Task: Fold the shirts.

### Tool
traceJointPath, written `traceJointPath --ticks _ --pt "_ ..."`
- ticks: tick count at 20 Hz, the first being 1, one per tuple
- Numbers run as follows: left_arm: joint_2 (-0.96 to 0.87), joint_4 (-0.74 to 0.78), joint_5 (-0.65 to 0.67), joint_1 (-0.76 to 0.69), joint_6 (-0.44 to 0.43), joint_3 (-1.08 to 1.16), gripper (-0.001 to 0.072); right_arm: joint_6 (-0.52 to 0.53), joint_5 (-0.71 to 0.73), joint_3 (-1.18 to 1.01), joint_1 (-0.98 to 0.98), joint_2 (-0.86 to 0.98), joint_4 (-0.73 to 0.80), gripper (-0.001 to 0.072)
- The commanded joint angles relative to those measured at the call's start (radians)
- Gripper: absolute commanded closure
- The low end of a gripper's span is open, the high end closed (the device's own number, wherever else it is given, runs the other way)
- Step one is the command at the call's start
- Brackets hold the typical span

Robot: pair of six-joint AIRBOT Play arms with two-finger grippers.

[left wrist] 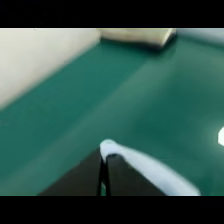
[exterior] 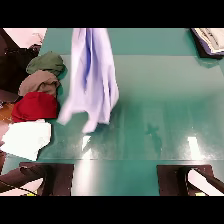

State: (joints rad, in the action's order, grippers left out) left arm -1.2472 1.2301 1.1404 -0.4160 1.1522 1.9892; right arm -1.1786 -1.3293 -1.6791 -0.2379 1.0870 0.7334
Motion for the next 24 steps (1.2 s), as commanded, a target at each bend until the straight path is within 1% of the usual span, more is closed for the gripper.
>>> traceJointPath --ticks 1,3,4,5,6,8,9,11,13,18,19,20,21,22,24 --pt "0.009 0.176 0.217 0.058 0.128 -0.160 0.0686 -0.029 -0.060 0.163 0.046 0.002 0.001 0.0693" --pt "0.009 0.176 0.212 0.111 0.131 -0.264 0.0686 -0.028 -0.032 0.320 0.135 0.006 0.000 0.0680" --pt "0.009 0.176 0.212 0.136 0.132 -0.303 0.0686 -0.027 -0.005 0.400 0.195 0.018 0.001 0.0486" --pt "0.009 0.176 0.213 0.156 0.132 -0.330 0.0686 -0.026 0.025 0.467 0.254 0.038 0.001 0.0198" --pt "0.009 0.176 0.213 0.172 0.132 -0.343 0.0686 -0.026 0.067 0.528 0.321 0.072 0.000 0.0098" --pt "0.009 0.176 0.212 0.191 0.132 -0.348 0.0686 -0.009 0.153 0.600 0.448 0.171 -0.001 0.0116" --pt "0.009 0.176 0.211 0.192 0.132 -0.348 0.0686 0.023 0.196 0.617 0.505 0.226 0.000 0.0116" --pt "0.009 0.176 0.206 0.191 0.132 -0.348 0.0686 0.050 0.271 0.602 0.605 0.352 -0.001 0.0117" --pt "0.009 0.176 0.203 0.192 0.131 -0.348 0.0686 0.085 0.282 0.531 0.678 0.477 -0.006 0.0116" --pt "0.009 0.176 0.202 0.191 0.131 -0.348 0.0685 0.088 0.283 0.330 0.758 0.663 -0.005 0.0119" --pt "0.009 0.175 0.202 0.191 0.131 -0.348 0.0686 0.088 0.282 0.290 0.764 0.688 -0.004 0.0198" --pt "0.009 0.175 0.202 0.191 0.131 -0.348 0.0686 0.088 0.277 0.256 0.764 0.706 -0.003 0.0375" --pt "0.009 0.175 0.202 0.191 0.131 -0.348 0.0686 0.088 0.267 0.223 0.763 0.720 0.004 0.0643" --pt "0.010 0.175 0.201 0.191 0.131 -0.348 0.0686 0.087 0.261 0.199 0.757 0.723 0.020 0.0695" --pt "0.026 0.177 0.176 0.192 0.131 -0.340 0.0686 0.066 0.209 0.134 0.723 0.693 0.115 0.0697"
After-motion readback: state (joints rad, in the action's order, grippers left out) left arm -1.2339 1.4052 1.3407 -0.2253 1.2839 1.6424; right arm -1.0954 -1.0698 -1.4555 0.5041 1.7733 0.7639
